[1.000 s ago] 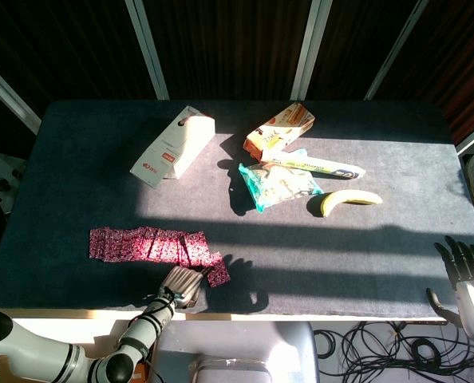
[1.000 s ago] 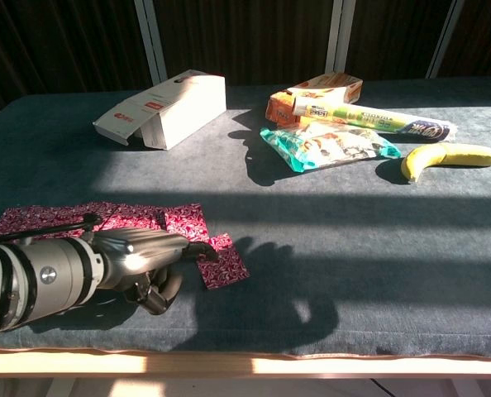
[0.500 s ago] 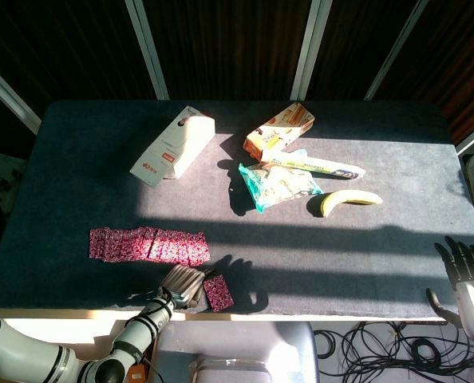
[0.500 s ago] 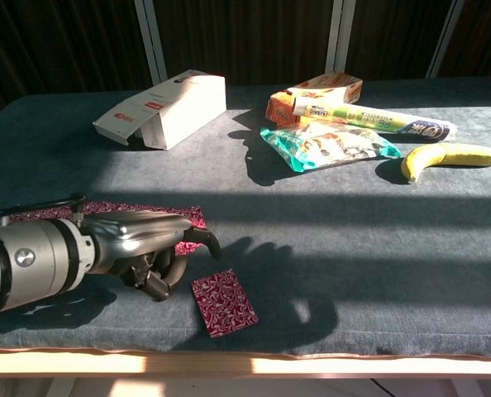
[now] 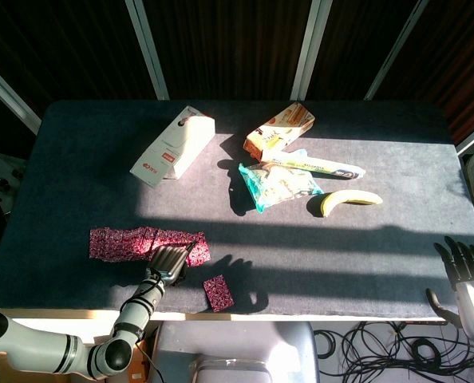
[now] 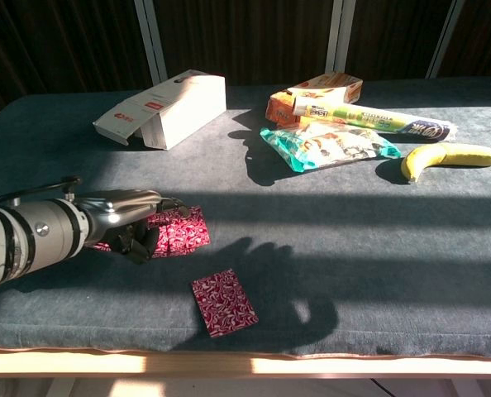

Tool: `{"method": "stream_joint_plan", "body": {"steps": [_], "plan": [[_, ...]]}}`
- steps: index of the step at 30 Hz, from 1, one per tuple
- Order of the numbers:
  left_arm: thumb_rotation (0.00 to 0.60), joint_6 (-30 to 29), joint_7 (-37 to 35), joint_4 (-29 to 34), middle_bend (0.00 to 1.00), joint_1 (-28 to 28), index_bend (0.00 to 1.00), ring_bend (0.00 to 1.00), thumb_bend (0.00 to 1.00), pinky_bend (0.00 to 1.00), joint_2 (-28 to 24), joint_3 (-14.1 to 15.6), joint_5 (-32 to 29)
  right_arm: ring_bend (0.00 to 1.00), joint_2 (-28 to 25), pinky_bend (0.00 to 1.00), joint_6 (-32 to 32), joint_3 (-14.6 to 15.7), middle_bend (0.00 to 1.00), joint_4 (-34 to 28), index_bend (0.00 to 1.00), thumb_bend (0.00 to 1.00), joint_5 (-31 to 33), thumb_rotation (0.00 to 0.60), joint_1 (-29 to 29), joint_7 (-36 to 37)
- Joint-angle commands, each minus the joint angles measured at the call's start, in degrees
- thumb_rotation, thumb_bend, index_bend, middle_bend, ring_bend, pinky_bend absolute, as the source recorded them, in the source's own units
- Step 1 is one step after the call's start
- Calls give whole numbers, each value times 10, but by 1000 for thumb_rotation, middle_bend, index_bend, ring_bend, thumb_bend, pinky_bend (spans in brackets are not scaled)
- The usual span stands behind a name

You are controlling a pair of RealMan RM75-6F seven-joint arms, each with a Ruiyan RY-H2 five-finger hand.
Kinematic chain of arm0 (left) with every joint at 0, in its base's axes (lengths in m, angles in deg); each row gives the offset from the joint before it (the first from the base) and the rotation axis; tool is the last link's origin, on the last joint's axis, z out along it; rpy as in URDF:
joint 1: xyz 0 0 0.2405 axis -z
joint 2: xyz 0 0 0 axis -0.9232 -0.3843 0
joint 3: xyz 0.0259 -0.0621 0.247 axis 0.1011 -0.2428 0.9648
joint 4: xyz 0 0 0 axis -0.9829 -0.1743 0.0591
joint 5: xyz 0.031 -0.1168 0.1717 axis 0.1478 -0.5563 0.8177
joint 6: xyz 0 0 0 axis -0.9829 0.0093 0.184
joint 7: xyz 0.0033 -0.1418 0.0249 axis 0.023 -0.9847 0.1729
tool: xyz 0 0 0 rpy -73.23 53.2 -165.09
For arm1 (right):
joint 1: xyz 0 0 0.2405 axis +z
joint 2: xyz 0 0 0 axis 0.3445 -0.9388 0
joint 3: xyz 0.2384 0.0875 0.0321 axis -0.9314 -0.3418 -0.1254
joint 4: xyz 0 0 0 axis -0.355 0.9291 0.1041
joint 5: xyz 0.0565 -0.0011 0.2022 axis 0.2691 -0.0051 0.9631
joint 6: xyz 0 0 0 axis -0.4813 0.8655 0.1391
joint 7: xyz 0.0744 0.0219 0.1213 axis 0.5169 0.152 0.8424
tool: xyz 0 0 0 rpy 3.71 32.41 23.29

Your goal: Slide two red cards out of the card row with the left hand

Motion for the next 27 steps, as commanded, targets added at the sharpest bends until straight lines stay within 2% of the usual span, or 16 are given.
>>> {"method": "stream_joint_plan", "body": {"steps": [1, 21, 27], "plan": [[600, 8, 15, -18, 1000, 10, 125, 1000, 916, 1000, 5, -2, -23, 0, 0, 27, 1, 0, 0, 0, 0, 309, -1, 600, 0, 1], [600, 22, 22, -14, 1000, 21, 196, 1000, 913, 1000, 14, 0, -31, 0, -2, 28, 2, -2, 0, 1, 0, 309, 2, 600, -1, 6], [600, 27, 34, -20, 1000, 36, 199, 1000, 914, 1000, 35, -3, -39, 0, -3, 27, 4, -1, 0, -1, 0, 309, -1, 600, -1, 8]]}}
